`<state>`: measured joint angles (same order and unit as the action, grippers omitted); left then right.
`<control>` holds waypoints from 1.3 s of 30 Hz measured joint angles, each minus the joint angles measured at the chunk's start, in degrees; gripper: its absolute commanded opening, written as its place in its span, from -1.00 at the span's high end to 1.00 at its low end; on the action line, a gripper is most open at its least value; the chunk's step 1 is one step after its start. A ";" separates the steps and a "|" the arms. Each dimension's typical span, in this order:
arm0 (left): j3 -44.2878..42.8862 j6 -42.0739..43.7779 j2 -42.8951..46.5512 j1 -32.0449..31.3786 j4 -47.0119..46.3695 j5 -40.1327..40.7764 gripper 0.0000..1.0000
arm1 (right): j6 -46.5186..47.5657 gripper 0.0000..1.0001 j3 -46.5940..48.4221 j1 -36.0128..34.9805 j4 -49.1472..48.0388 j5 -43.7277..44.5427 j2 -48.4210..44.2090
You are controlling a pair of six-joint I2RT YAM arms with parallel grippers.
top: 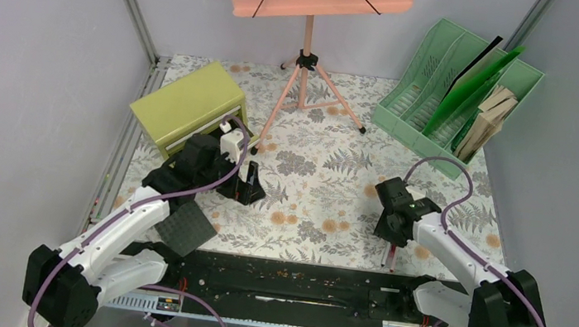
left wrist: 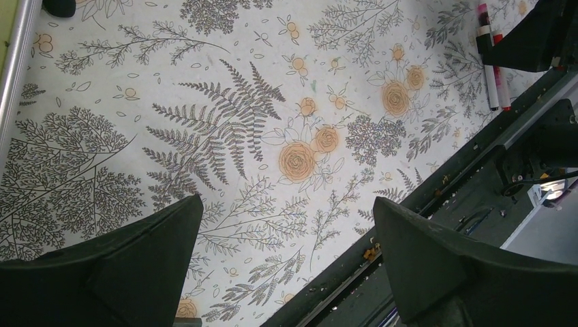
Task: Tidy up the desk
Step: Pick up the stationery from the center of the board.
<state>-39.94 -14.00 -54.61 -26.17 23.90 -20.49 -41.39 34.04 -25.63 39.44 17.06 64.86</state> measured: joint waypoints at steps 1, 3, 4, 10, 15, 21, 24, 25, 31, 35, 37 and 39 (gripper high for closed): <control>-0.04 0.00 0.00 0.00 0.02 -0.09 -0.97 | 0.15 0.14 -0.02 0.35 -0.20 -0.31 0.13; -0.13 0.00 -0.04 0.00 0.04 -0.22 -0.98 | 0.44 0.14 -0.02 0.87 -0.63 -0.92 0.79; -0.20 0.00 -0.15 0.00 0.09 -0.28 -0.97 | 0.52 0.14 -0.02 1.11 -0.92 -1.33 1.29; -0.22 0.02 -0.76 0.00 0.24 -0.35 -0.97 | 1.25 0.12 0.81 2.82 -1.14 -2.84 6.05; -0.22 0.02 -0.79 0.00 0.24 -0.37 -0.97 | 1.51 0.12 1.70 3.32 -0.74 -3.13 7.87; -0.22 0.02 -1.07 0.00 0.26 -0.42 -0.98 | 2.12 0.31 1.70 3.89 -1.88 -4.90 9.75; -0.22 0.02 -1.07 0.00 0.26 -0.46 -0.97 | 2.99 0.44 1.86 4.61 -2.58 -6.47 10.27; -0.22 0.02 -1.07 0.00 0.26 -0.50 -0.97 | 3.37 0.55 2.05 4.85 -2.67 -7.08 10.54; -0.22 0.04 -1.07 0.00 0.28 -0.48 -0.98 | 5.01 1.00 2.34 5.44 -2.64 -8.02 10.91; -0.22 0.04 -1.07 0.00 0.28 -0.48 -0.97 | 6.03 1.00 2.43 5.62 -2.93 -9.33 10.91; -0.22 0.09 -1.07 0.00 0.39 -0.48 -0.97 | 6.86 1.00 2.45 5.62 -3.50 -10.78 10.91; -0.72 0.31 -1.07 0.00 1.90 -0.52 -0.97 | 7.78 1.00 2.47 5.62 -4.13 -12.26 10.80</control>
<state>-40.66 -13.69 -55.68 -26.17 25.80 -21.02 -33.61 36.51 -20.01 35.31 4.80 75.66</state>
